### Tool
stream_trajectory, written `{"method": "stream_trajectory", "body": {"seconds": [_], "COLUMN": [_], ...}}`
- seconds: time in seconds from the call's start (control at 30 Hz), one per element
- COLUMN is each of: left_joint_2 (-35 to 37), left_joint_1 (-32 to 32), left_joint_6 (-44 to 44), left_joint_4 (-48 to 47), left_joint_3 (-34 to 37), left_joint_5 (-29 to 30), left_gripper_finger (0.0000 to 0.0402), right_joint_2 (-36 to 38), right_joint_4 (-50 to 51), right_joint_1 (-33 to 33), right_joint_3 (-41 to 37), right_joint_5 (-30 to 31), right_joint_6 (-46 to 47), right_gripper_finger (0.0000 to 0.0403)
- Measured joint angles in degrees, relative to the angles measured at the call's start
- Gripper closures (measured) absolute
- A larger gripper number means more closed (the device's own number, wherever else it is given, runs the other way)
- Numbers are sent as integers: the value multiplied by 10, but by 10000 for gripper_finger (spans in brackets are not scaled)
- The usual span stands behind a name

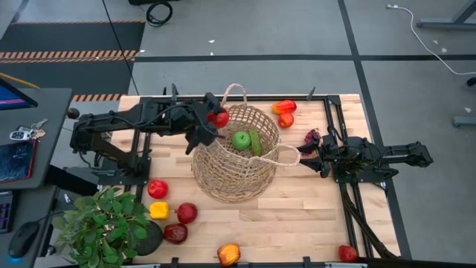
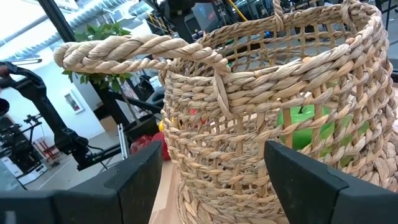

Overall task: Build produce basket
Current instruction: Put the red apple into the basket

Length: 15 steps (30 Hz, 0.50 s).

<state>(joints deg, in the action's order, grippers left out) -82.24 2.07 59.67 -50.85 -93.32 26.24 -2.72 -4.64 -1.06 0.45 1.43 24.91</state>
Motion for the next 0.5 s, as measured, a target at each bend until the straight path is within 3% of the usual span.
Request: {"method": "stream_trajectory", "body": {"seconds": [0.3, 0.5], "left_joint_2": [0, 1], "left_joint_1": [0, 0], "left_joint_6": [-360, -545], "left_joint_4": [17, 48], "left_joint_3": [0, -3], "left_joint_5": [0, -15], "left_gripper_finger": [49, 49], "right_joint_2": [0, 0], "right_joint_4": [0, 0], "right_joint_1": [0, 0], "right_joint_3": [0, 0], "right_joint_5": [0, 0], "right_joint_6": [0, 0], "right_gripper_finger": [118, 118]}}
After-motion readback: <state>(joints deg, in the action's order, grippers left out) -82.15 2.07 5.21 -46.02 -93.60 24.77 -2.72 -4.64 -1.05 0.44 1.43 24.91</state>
